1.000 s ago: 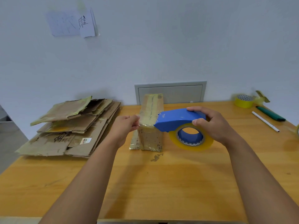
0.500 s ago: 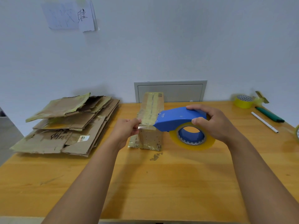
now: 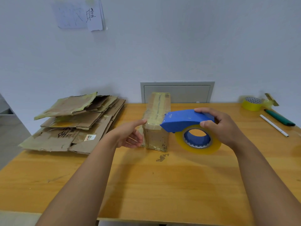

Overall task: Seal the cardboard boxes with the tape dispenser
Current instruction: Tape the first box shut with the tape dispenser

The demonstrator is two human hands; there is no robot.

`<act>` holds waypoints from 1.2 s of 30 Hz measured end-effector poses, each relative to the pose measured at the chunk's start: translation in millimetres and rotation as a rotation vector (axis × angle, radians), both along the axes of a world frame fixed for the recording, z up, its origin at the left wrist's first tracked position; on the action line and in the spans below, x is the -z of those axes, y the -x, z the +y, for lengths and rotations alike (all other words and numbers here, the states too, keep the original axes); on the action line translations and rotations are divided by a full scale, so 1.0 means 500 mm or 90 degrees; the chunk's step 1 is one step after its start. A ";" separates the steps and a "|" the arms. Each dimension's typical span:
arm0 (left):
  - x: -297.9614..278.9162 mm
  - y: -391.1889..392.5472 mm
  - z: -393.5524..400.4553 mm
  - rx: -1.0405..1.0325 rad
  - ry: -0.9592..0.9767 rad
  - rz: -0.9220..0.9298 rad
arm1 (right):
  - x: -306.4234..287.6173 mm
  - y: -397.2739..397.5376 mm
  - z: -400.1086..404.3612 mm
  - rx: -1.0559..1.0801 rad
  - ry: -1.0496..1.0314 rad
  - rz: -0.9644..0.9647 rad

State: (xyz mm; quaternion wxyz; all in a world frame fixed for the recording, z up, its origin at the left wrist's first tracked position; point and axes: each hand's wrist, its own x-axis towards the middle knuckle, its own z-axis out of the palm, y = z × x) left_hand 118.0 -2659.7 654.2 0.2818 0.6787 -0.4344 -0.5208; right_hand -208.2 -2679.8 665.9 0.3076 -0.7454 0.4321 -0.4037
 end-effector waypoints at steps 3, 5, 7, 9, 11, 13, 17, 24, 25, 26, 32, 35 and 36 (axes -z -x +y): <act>0.008 -0.003 0.000 -0.040 0.041 -0.026 | 0.007 -0.009 -0.001 -0.006 -0.003 -0.007; 0.017 0.012 -0.012 -0.114 0.161 -0.108 | 0.013 -0.018 -0.003 -0.007 -0.005 -0.011; 0.028 0.032 -0.020 -0.167 0.350 -0.271 | 0.017 -0.028 -0.004 -0.006 -0.006 -0.016; 0.036 0.046 -0.011 -0.130 0.564 -0.484 | 0.019 -0.035 -0.005 -0.006 -0.005 -0.026; 0.053 0.059 -0.001 -0.010 0.686 -0.585 | 0.024 -0.037 -0.006 -0.004 -0.004 -0.036; 0.070 0.074 0.011 0.089 0.693 -0.642 | 0.028 -0.036 -0.006 -0.003 -0.005 -0.044; 0.090 0.080 0.023 0.122 0.671 -0.712 | 0.034 -0.038 -0.005 -0.001 -0.005 -0.044; 0.087 0.109 0.017 0.109 0.721 -0.744 | 0.048 -0.034 0.003 -0.013 -0.012 -0.073; 0.087 0.114 0.016 0.114 0.708 -0.731 | 0.050 -0.034 0.005 -0.017 -0.013 -0.076; 0.086 0.117 0.014 0.110 0.699 -0.722 | 0.051 -0.033 0.007 -0.022 -0.014 -0.075; 0.081 0.111 -0.010 0.088 0.697 -0.668 | 0.048 -0.034 0.008 -0.048 -0.017 -0.075; 0.085 0.102 -0.024 0.108 0.689 -0.631 | 0.051 -0.040 0.008 -0.056 -0.014 -0.072; 0.087 0.097 -0.028 0.110 0.686 -0.630 | 0.053 -0.040 0.008 -0.057 -0.015 -0.071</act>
